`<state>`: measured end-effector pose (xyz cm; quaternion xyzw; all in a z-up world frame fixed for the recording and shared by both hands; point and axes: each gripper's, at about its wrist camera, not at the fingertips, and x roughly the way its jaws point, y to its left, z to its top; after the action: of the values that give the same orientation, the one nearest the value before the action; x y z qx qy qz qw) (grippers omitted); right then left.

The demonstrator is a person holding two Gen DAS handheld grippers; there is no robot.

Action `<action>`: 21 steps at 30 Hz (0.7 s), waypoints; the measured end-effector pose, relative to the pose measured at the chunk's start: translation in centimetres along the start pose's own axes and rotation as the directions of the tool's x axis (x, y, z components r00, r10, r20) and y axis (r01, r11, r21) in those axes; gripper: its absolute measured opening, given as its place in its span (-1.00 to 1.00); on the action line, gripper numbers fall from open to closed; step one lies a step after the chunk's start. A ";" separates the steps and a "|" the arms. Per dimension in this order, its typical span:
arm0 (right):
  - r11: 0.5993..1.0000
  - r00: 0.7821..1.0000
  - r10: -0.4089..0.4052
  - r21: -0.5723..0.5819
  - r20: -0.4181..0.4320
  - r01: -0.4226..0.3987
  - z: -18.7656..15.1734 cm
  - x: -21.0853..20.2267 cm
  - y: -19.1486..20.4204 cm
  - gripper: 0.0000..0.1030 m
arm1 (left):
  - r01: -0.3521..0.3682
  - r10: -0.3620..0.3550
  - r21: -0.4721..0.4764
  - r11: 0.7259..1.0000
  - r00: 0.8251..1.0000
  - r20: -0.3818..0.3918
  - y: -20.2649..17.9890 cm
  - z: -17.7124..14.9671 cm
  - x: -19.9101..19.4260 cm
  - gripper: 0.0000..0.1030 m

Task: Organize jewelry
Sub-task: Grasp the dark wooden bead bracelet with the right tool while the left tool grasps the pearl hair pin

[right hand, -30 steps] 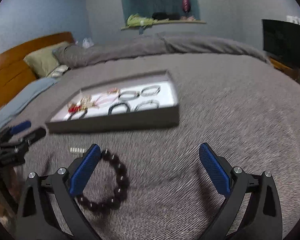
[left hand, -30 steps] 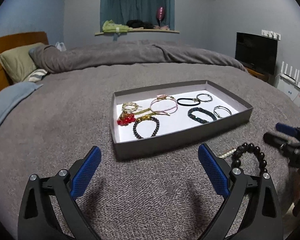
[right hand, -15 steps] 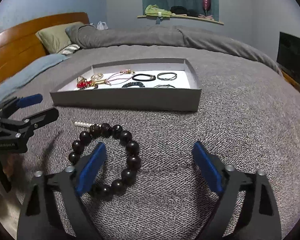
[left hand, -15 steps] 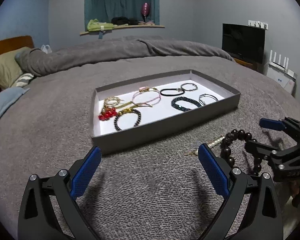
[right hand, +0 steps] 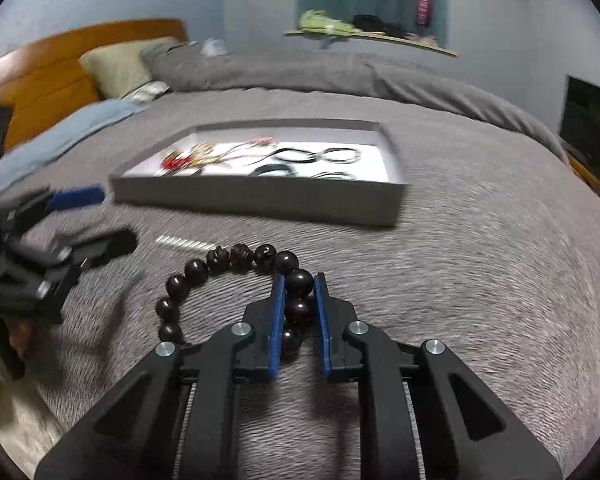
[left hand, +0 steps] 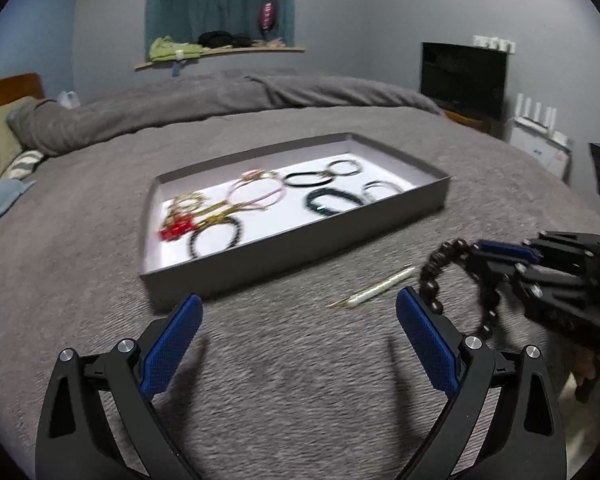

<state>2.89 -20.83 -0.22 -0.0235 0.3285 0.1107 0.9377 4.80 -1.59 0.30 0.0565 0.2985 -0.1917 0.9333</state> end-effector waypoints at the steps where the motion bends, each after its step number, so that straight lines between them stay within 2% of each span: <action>1: 1.000 1.000 -0.013 0.026 0.002 0.013 0.1 0.0 -0.6 -0.72 | 0.012 -0.012 0.012 1.000 1.000 0.002 -0.4 0.2 0.1 0.87; 4: 0.995 0.999 -0.044 0.091 -0.004 0.045 0.4 0.0 -2.3 -0.72 | 0.047 -0.047 0.031 0.998 0.999 -0.009 -1.4 0.8 0.8 0.85; 6: 0.991 0.999 -0.031 0.129 -0.019 0.033 0.4 0.2 -3.2 -0.72 | 0.085 -0.085 0.040 0.996 0.996 -0.022 -1.9 1.2 1.3 0.84; 11: 0.992 1.000 -0.019 0.127 -0.023 0.022 0.3 0.2 -3.4 -0.72 | 0.097 -0.092 0.115 0.989 0.995 -0.048 -3.4 1.8 2.6 0.76; 12: 0.992 1.000 -0.018 0.127 -0.024 0.021 0.3 0.2 -3.4 -0.72 | 0.114 -0.106 0.128 0.985 0.992 -0.068 -3.6 1.8 3.1 0.71; 14: 0.991 1.000 -0.011 0.130 -0.027 0.015 0.3 0.3 -3.6 -0.72 | 0.148 -0.135 0.127 0.981 0.985 -0.103 -3.6 1.6 3.7 0.42; 17: 0.990 1.000 -0.007 0.140 -0.028 0.011 0.3 0.3 -4.0 -0.72 | 0.173 -0.158 0.107 0.979 0.978 -0.137 -3.2 1.4 4.3 0.11; 21: 0.990 1.000 -0.004 0.142 -0.029 0.008 0.3 0.2 -4.1 -0.72 | 0.186 -0.168 0.111 0.976 0.973 -0.156 -3.0 1.0 4.0 -0.09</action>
<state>4.14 -24.70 -0.23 0.0408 0.3491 0.0836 0.9324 7.20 -5.89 -1.16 0.1017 0.3569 -0.2879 0.8828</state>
